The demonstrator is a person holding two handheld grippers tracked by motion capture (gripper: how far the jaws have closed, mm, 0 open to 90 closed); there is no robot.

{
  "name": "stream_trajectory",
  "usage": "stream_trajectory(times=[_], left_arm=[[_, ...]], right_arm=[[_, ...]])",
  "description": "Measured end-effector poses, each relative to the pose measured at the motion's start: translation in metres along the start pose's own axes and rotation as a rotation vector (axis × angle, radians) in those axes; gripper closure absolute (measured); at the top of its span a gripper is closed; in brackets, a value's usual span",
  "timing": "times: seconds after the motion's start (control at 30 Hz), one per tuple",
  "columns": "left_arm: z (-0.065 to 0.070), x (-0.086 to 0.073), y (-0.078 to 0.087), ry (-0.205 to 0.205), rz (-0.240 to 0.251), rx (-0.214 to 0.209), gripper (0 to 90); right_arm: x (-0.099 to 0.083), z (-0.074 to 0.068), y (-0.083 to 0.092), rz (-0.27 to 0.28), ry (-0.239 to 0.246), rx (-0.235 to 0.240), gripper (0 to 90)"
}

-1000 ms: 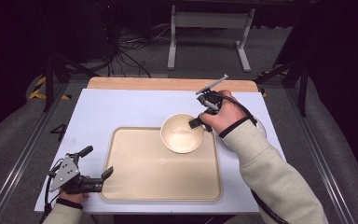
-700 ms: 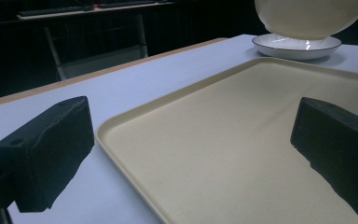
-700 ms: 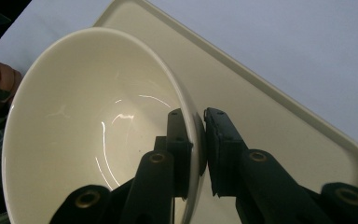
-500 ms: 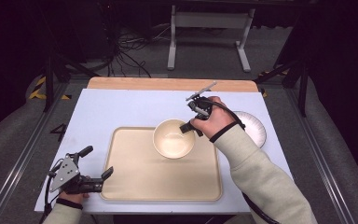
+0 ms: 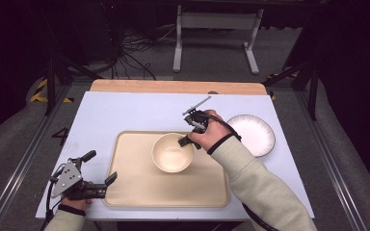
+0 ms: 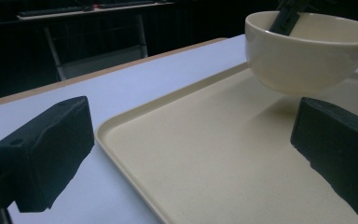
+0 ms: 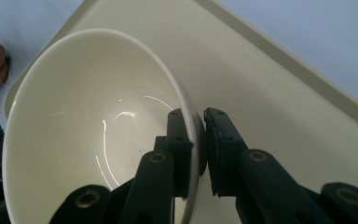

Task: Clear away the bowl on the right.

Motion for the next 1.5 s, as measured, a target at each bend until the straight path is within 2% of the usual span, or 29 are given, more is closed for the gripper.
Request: stream_trajectory(times=[0.27,0.63,0.97,1.23,1.3,1.37,1.5], left_arm=[[0.0,0.0,0.0,-0.001,0.0,0.0,0.2],[0.0,0.0,0.0,0.001,0.0,-0.001,0.2],[0.0,0.0,0.0,0.0,-0.001,-0.001,0.2],[0.0,0.0,0.0,0.001,-0.002,0.001,0.2],[0.001,0.0,0.0,0.0,-0.002,0.0,0.2],[0.0,0.0,0.0,0.0,-0.003,0.0,0.2],[0.0,0.0,0.0,0.001,-0.004,0.001,0.2]], right_arm=[[-0.003,0.001,-0.017,-0.013,0.001,0.014,80.5],[-0.005,0.004,-0.034,-0.02,-0.032,0.047,80.3],[-0.007,0.009,-0.044,-0.015,-0.063,0.066,79.6],[-0.007,0.012,-0.045,0.001,-0.086,0.085,78.3],[-0.008,0.013,-0.045,0.001,-0.082,0.084,75.5],[-0.007,0.012,-0.046,0.018,-0.085,0.104,67.8],[-0.005,0.009,-0.044,0.044,-0.039,0.061,58.8]])
Point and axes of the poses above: each handheld gripper's, and its own axes: y roughly backward along the jaws, x roughly out of its top, z roughly to its right, the point moved 3 cm from there along -y, roughly forward along the jaws, and after that the axes turned 2 degrees about -y, right-handed, at the moved point
